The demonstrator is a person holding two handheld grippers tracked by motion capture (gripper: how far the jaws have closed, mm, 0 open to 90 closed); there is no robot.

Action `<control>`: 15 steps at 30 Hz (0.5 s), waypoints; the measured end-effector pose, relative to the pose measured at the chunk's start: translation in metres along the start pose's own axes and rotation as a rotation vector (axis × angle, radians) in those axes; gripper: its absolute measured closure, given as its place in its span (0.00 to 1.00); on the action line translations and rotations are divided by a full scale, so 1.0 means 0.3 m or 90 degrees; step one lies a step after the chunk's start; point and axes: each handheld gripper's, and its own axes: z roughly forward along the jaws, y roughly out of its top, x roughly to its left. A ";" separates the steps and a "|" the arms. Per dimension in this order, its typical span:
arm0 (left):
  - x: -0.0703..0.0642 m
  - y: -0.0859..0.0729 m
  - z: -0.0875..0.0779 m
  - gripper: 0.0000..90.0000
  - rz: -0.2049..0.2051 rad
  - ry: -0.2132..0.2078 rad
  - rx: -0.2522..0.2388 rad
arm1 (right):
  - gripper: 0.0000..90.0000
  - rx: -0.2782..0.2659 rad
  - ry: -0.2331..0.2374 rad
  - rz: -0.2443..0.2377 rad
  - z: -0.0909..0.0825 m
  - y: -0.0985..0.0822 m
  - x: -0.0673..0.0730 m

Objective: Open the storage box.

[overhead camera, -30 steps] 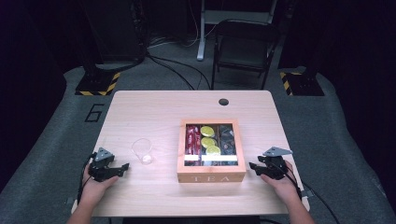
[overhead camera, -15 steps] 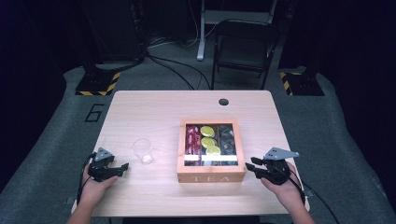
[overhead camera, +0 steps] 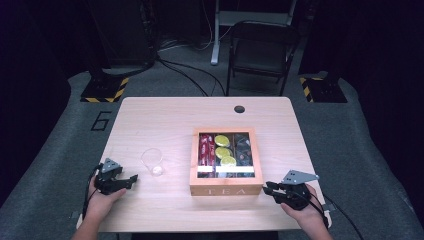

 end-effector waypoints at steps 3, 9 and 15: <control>0.002 -0.001 -0.001 0.28 0.001 -0.002 -0.001 | 0.82 0.005 0.004 -0.006 0.009 0.001 0.005; 0.001 -0.001 -0.001 0.28 0.002 -0.001 -0.001 | 0.89 0.004 0.000 -0.028 0.022 0.004 0.011; 0.002 -0.001 -0.001 0.28 0.003 -0.001 -0.001 | 0.97 0.007 0.001 -0.041 0.013 -0.001 0.013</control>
